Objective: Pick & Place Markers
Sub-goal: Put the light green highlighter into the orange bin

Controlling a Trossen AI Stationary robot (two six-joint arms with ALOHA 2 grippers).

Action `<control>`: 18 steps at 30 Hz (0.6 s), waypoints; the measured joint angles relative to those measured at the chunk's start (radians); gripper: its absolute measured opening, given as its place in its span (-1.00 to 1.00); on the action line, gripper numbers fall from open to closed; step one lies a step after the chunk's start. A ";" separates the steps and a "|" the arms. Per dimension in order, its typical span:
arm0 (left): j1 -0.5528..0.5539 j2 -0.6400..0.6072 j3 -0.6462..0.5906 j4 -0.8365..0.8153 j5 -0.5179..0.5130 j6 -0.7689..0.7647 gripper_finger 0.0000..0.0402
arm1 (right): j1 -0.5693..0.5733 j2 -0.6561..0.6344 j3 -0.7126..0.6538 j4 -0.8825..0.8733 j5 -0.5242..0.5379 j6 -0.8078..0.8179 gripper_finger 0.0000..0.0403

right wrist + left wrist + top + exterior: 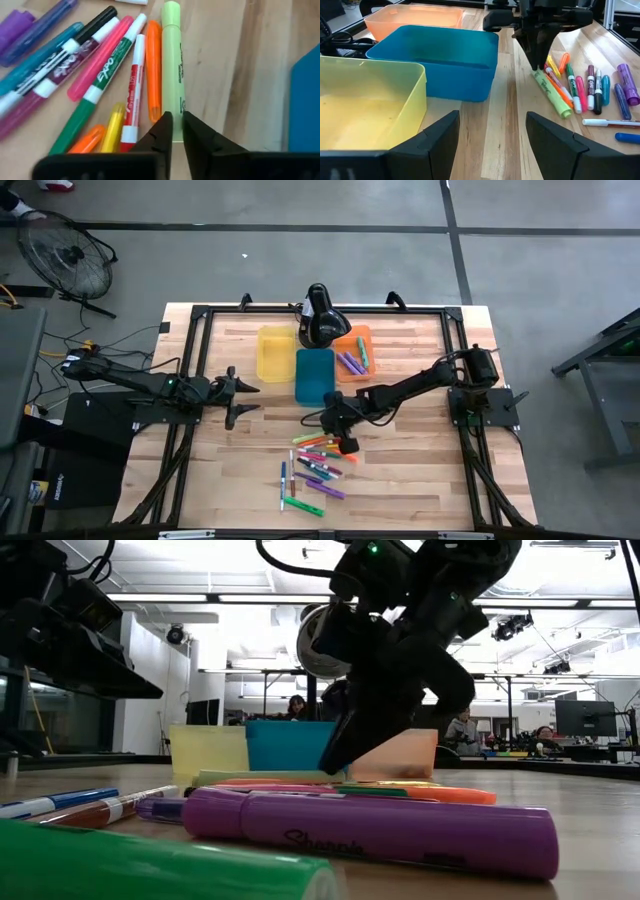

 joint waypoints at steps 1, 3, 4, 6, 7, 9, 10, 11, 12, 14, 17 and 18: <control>0.000 0.003 0.000 0.000 0.000 0.000 0.12 | 0.000 0.001 0.000 -0.001 -0.004 -0.002 -0.73; 0.000 0.008 0.000 0.000 0.000 0.000 0.12 | 0.001 0.002 -0.001 -0.005 -0.005 -0.008 -0.61; 0.000 0.008 0.000 0.000 0.000 0.000 0.12 | 0.001 0.002 -0.002 -0.012 -0.002 -0.016 -0.55; 0.000 0.008 0.000 0.000 0.000 0.000 0.12 | 0.001 0.004 -0.004 -0.019 0.003 -0.028 -0.43; 0.000 0.008 0.000 0.000 0.000 0.000 0.12 | 0.002 0.004 -0.004 -0.017 0.004 -0.028 -0.39; 0.000 0.008 0.000 0.000 0.000 0.000 0.12 | 0.003 0.005 -0.004 -0.019 0.035 -0.026 -0.32; 0.000 0.008 0.000 0.000 0.000 0.000 0.12 | 0.003 0.005 -0.004 -0.020 0.043 -0.026 -0.30; 0.000 0.008 0.000 0.000 0.000 0.000 0.12 | 0.003 0.005 -0.004 -0.019 0.052 -0.026 -0.29; 0.000 0.008 0.000 0.000 0.000 0.000 0.12 | 0.003 0.005 -0.004 -0.019 0.054 -0.026 -0.29; 0.000 0.008 0.000 0.000 0.000 0.000 0.12 | 0.003 0.005 -0.004 -0.020 0.052 -0.025 -0.30; 0.000 0.008 0.000 0.000 0.001 0.000 0.12 | 0.003 0.005 -0.004 -0.025 0.050 -0.025 -0.37; 0.000 0.008 0.000 0.000 0.001 0.000 0.12 | 0.003 0.005 -0.004 -0.026 0.049 -0.025 -0.40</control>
